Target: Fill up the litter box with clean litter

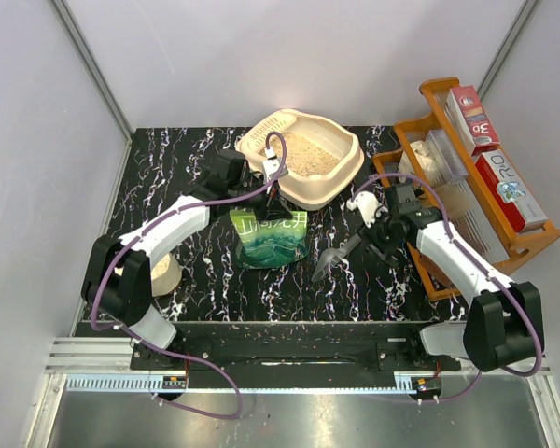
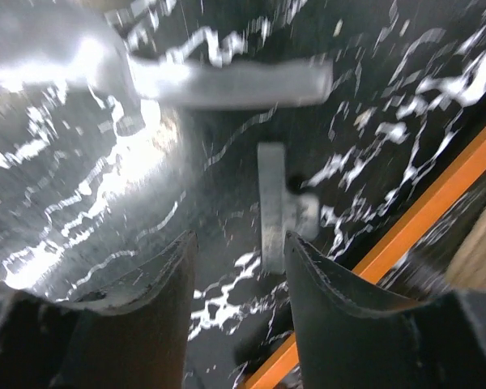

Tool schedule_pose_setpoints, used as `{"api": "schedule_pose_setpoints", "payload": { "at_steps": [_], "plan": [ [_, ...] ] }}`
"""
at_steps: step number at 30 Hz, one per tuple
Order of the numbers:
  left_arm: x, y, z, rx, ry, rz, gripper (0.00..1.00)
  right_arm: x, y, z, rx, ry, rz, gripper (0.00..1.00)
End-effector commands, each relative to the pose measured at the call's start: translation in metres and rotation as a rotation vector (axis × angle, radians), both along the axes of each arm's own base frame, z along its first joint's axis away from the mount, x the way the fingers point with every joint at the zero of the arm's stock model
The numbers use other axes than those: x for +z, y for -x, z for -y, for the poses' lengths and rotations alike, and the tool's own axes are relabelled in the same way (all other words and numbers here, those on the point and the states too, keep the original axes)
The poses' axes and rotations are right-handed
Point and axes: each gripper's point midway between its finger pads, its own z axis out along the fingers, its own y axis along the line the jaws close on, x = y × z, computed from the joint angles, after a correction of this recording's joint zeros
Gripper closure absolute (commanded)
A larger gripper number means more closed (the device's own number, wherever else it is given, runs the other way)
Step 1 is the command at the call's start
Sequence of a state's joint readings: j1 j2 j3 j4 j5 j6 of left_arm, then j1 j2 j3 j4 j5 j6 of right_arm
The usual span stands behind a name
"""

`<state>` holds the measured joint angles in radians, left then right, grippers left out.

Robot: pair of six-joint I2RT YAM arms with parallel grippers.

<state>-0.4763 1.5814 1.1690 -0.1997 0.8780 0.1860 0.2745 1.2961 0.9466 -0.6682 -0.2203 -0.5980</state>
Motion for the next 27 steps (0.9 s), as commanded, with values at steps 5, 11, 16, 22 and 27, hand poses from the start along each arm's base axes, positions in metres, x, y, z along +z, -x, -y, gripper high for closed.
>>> {"api": "schedule_pose_setpoints", "payload": {
  "at_steps": [5,11,16,22,27],
  "plan": [
    [0.032,-0.005,0.01,-0.012,0.08,0.086,1.0,-0.025,0.006,0.042,-0.061,0.128,-0.108,0.52],
    [0.03,0.001,0.01,-0.031,0.076,0.083,1.0,-0.039,-0.017,0.05,-0.079,0.133,-0.179,0.51],
    [0.028,0.002,0.008,-0.034,0.068,0.086,1.0,-0.051,-0.026,0.055,-0.085,0.099,-0.261,0.57],
    [0.029,0.002,0.007,-0.04,0.062,0.101,1.0,-0.055,-0.016,0.055,-0.074,0.051,-0.364,0.59],
    [0.028,0.001,0.008,-0.041,0.06,0.099,1.0,-0.064,-0.003,0.053,-0.04,0.034,-0.43,0.61]
  ]
}}
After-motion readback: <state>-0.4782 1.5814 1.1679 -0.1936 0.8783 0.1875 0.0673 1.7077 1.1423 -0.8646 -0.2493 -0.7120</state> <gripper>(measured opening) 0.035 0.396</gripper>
